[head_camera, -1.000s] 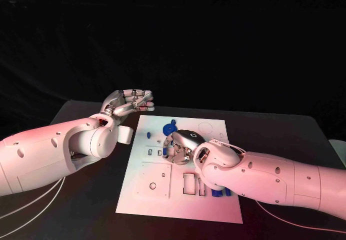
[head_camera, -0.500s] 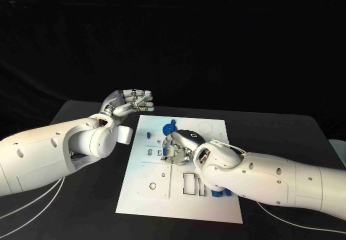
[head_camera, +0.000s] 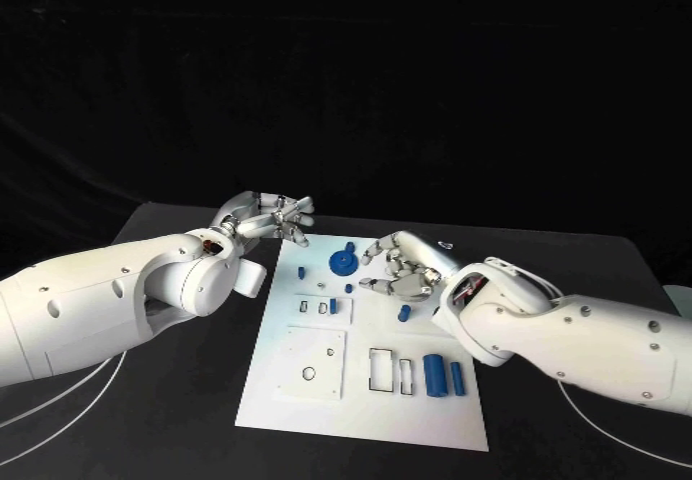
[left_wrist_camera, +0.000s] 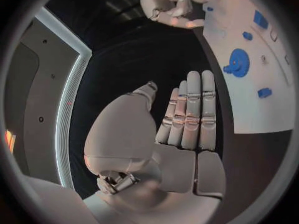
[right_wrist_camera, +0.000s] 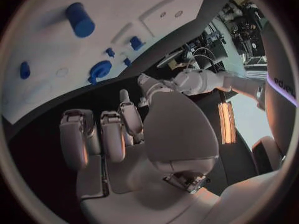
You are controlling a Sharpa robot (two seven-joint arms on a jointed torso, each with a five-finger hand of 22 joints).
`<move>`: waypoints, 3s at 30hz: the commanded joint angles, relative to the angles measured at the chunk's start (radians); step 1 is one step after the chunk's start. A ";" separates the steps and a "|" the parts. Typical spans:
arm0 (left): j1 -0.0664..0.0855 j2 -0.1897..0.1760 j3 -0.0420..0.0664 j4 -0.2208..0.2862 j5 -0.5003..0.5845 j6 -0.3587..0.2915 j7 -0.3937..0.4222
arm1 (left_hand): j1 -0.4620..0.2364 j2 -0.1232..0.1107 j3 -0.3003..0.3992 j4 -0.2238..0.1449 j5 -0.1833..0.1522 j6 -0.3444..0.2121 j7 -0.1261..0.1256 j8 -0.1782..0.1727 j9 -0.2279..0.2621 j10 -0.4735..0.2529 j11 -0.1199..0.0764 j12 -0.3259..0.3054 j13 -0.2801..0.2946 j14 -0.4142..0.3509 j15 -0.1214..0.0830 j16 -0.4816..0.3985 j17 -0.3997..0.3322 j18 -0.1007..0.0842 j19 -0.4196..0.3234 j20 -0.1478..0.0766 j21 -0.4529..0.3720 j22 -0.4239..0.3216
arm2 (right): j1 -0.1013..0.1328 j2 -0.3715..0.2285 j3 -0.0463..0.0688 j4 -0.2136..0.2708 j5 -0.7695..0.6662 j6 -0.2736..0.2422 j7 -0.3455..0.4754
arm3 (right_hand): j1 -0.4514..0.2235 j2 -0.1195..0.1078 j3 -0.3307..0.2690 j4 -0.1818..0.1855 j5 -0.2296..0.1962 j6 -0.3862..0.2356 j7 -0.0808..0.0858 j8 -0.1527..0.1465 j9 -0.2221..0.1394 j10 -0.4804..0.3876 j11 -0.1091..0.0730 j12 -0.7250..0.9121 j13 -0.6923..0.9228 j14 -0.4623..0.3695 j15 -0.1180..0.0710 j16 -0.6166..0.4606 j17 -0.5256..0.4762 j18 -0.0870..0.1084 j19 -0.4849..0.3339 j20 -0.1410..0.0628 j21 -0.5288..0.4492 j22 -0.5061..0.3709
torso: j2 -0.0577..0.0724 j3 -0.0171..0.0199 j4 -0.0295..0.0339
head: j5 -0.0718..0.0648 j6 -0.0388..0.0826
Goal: Assemble the parts on the task board
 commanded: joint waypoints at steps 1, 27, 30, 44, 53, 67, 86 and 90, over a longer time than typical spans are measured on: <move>0.001 0.009 0.001 -0.008 -0.218 0.148 -0.217 | -0.044 -0.003 -0.015 0.004 0.000 -0.019 -0.017 0.047 0.024 0.016 -0.019 0.122 0.085 0.065 -0.019 0.269 0.215 0.006 0.031 -0.025 0.130 0.079 | 0.013 -0.038 -0.001 0.022 0.225 0.035 0.147 | 0.007 -0.005 0.003 0.004 0.008 0.008 0.000 0.007 0.001 -0.004 -0.004 -0.002 0.002 0.072 0.000 -0.001 0.129 0.017 0.051 0.004 0.002 0.201 | -0.009 0.0048 -0.0105 | 0.011 -0.001; 0.055 0.150 0.001 -0.090 -0.826 0.517 -0.712 | -0.162 0.051 -0.159 0.009 -0.003 -0.086 -0.101 0.488 0.278 -0.001 -0.095 0.933 0.766 0.274 -0.089 0.752 0.829 -0.059 0.168 -0.079 0.621 0.636 | 0.051 -0.165 -0.001 0.010 0.330 0.036 0.131 | -0.013 -0.012 0.000 0.026 0.028 0.017 -0.007 0.026 0.006 0.003 -0.010 0.003 0.003 0.073 -0.005 -0.002 0.129 0.015 0.057 -0.002 0.009 0.208 | -0.026 0.0206 -0.0101 | 0.031 -0.029; 0.056 0.165 0.000 -0.100 -0.840 0.532 -0.719 | -0.163 0.058 -0.169 0.009 -0.003 -0.087 -0.104 0.494 0.285 0.023 -0.098 0.967 0.811 0.285 -0.092 0.771 0.861 -0.065 0.188 -0.082 0.641 0.670 | 0.051 -0.166 -0.001 0.008 0.327 0.032 0.125 | -0.013 -0.013 0.000 0.029 0.036 0.016 -0.008 0.027 0.006 0.004 -0.010 0.004 0.003 0.073 -0.006 -0.002 0.130 0.015 0.057 -0.003 0.009 0.208 | -0.026 0.0200 -0.0101 | 0.030 -0.030; 0.060 0.228 -0.019 -0.146 -0.844 0.560 -0.731 | -0.157 0.075 -0.192 0.008 0.004 -0.094 -0.106 0.502 0.298 0.037 -0.100 1.001 0.857 0.301 -0.095 0.806 0.921 -0.075 0.218 -0.086 0.673 0.724 | 0.051 -0.163 -0.001 -0.001 0.318 0.029 0.107 | -0.012 -0.021 0.003 0.035 0.070 0.009 -0.008 0.032 0.005 0.003 -0.012 0.002 0.000 0.072 -0.008 -0.003 0.127 0.015 0.056 -0.005 0.007 0.207 | -0.022 0.0205 -0.0128 | 0.033 -0.035; 0.059 0.249 -0.024 -0.163 -0.828 0.577 -0.733 | -0.153 0.076 -0.193 0.008 0.005 -0.097 -0.106 0.501 0.299 0.034 -0.100 1.000 0.856 0.302 -0.094 0.808 0.925 -0.075 0.219 -0.086 0.675 0.727 | 0.051 -0.161 -0.001 -0.004 0.314 0.031 0.098 | -0.012 -0.021 0.003 0.035 0.070 0.009 -0.008 0.032 0.005 0.003 -0.012 0.002 0.000 0.072 -0.008 -0.003 0.127 0.015 0.056 -0.005 0.007 0.207 | -0.022 0.0197 -0.0136 | 0.031 -0.040; 0.059 0.258 -0.026 -0.161 -0.802 0.603 -0.735 | -0.138 0.087 -0.190 0.008 0.008 -0.099 -0.105 0.500 0.301 0.034 -0.099 1.003 0.863 0.304 -0.093 0.814 0.936 -0.077 0.222 -0.085 0.681 0.736 | 0.050 -0.154 -0.001 -0.013 0.311 0.035 0.091 | -0.010 -0.022 0.003 0.035 0.071 0.009 -0.008 0.032 0.005 0.003 -0.012 0.002 0.000 0.072 -0.008 -0.004 0.126 0.016 0.055 -0.005 0.005 0.206 | -0.023 0.0194 -0.0106 | 0.028 -0.046; 0.059 0.257 -0.027 -0.153 -0.782 0.628 -0.736 | -0.125 0.062 -0.102 0.010 0.013 -0.093 -0.105 0.490 0.303 0.036 -0.099 1.011 0.879 0.307 -0.092 0.822 0.950 -0.078 0.220 -0.083 0.694 0.752 | 0.048 -0.148 -0.002 -0.021 0.307 0.044 0.083 | -0.010 -0.022 0.004 0.037 0.078 0.009 -0.008 0.034 0.005 0.004 -0.012 0.003 0.000 0.072 -0.008 -0.004 0.126 0.016 0.055 -0.005 0.004 0.205 | -0.023 0.0197 -0.0119 | 0.029 -0.049; 0.059 0.257 -0.027 -0.154 -0.781 0.629 -0.736 | -0.147 0.022 0.003 0.009 0.012 -0.089 -0.105 0.484 0.305 0.036 -0.097 1.010 0.883 0.307 -0.091 0.823 0.952 -0.078 0.216 -0.083 0.698 0.756 | 0.047 -0.147 -0.002 -0.022 0.306 0.045 0.082 | -0.009 -0.022 0.005 0.037 0.081 0.009 -0.008 0.034 0.005 0.004 -0.012 0.002 -0.001 0.072 -0.008 -0.004 0.124 0.016 0.054 -0.005 0.004 0.205 | -0.024 0.0198 -0.0121 | 0.030 -0.050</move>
